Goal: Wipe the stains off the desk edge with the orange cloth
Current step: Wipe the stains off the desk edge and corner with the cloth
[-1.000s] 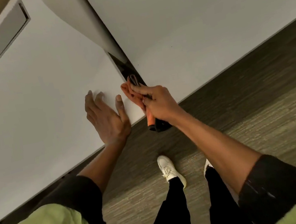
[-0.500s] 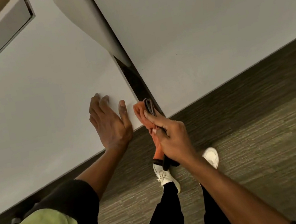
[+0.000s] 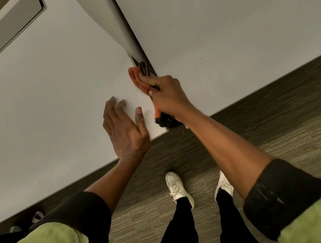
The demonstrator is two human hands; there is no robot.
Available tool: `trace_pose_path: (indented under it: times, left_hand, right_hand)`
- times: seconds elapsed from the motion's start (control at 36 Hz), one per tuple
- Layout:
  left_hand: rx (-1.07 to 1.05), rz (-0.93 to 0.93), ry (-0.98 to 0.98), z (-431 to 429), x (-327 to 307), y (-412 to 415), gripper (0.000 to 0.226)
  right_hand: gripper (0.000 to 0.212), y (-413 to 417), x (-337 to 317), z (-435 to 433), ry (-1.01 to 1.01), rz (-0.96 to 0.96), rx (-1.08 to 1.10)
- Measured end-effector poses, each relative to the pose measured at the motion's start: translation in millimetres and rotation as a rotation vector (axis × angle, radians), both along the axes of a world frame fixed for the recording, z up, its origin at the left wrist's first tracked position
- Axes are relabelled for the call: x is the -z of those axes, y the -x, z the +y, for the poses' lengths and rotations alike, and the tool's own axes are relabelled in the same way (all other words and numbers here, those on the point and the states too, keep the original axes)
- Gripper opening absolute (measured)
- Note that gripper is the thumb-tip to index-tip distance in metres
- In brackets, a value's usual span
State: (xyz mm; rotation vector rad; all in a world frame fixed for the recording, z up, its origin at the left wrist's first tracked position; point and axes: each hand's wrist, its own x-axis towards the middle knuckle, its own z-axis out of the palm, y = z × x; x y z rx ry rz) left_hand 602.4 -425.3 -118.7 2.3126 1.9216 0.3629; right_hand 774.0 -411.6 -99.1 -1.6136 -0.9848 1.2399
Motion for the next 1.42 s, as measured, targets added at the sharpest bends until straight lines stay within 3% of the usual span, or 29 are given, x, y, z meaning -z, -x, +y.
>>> trace_pose_path:
  times: [0.31, 0.58, 0.75, 0.89, 1.11, 1.42]
  left_hand:
    - [0.004, -0.012, 0.015, 1.6, -4.3, -0.7, 0.063]
    - [-0.012, 0.002, 0.004, -0.1, -2.0, 1.3, 0.06]
    - [0.003, 0.008, -0.01, -0.7, 1.1, 0.7, 0.058]
    - [0.003, 0.007, -0.016, 1.7, 2.5, -0.2, 0.056]
    - [0.02, -0.004, -0.016, 0.3, 2.8, 0.0, 0.055]
    - [0.015, -0.019, -0.024, 2.0, -1.2, 6.2, 0.054]
  right_hand:
    - [0.063, 31.4, -6.1, -144.4, 0.064, 0.046, 0.07]
    - [0.044, 15.9, 7.5, -26.4, -0.027, 0.049, 0.05]
    - [0.051, 7.2, 7.0, 16.5, 0.009, 0.022, 0.029]
    - [0.054, 13.2, 1.6, -35.9, 0.009, -0.066, 0.057]
    - [0.061, 29.7, -10.4, -145.3, 0.067, 0.014, 0.081]
    - [0.07, 32.6, -32.7, -200.8, 0.054, 0.001, 0.052]
